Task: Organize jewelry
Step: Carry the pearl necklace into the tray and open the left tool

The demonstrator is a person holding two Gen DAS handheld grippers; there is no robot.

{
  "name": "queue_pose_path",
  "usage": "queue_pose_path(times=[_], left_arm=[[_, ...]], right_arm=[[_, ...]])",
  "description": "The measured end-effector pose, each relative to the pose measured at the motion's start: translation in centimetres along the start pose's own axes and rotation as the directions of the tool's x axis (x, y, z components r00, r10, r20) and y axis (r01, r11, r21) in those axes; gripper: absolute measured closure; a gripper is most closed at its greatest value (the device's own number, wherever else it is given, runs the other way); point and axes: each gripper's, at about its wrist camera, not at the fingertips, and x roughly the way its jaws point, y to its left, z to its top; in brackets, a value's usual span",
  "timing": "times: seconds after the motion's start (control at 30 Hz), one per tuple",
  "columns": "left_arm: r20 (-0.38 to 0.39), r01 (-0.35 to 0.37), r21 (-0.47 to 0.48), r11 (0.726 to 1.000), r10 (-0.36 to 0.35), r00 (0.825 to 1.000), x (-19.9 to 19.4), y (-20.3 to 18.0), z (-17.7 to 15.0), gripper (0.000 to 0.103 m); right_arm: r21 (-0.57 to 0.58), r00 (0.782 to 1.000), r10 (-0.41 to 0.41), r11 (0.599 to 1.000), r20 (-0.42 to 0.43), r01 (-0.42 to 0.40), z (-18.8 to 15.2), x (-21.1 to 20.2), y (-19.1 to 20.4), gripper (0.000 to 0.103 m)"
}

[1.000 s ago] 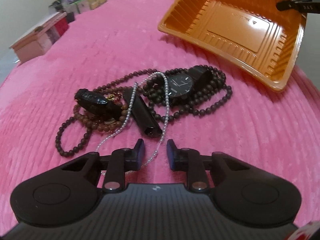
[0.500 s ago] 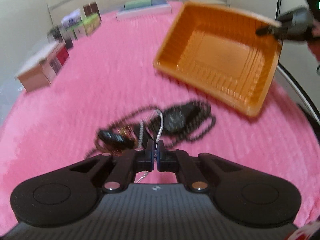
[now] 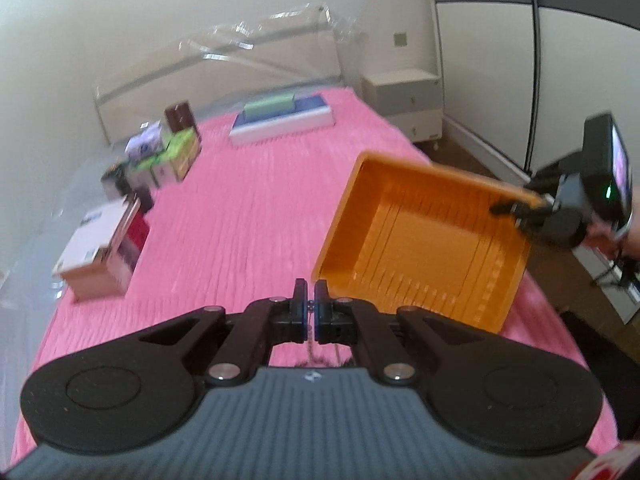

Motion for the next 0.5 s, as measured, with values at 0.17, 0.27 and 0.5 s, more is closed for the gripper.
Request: queue_pose_path(times=[0.17,0.27,0.5], left_arm=[[0.049,0.055,0.011,0.998,-0.055,0.997,1.1,-1.9,3.0,0.101],[0.06,0.104,0.014,0.994,-0.105,0.993,2.5,-3.2,4.4,0.101],[0.024,0.199,-0.001,0.98,-0.199,0.98,8.1,-5.9,6.1,0.101]], right_arm=[[0.002,1.0,0.004,1.0,0.004,-0.004,-0.1,-0.1,-0.2,0.099],[0.006,1.0,0.006,1.0,0.006,-0.006,-0.1,-0.2,-0.1,0.099],[0.02,1.0,0.015,1.0,0.015,-0.015,0.1,-0.4,-0.5,0.098]])
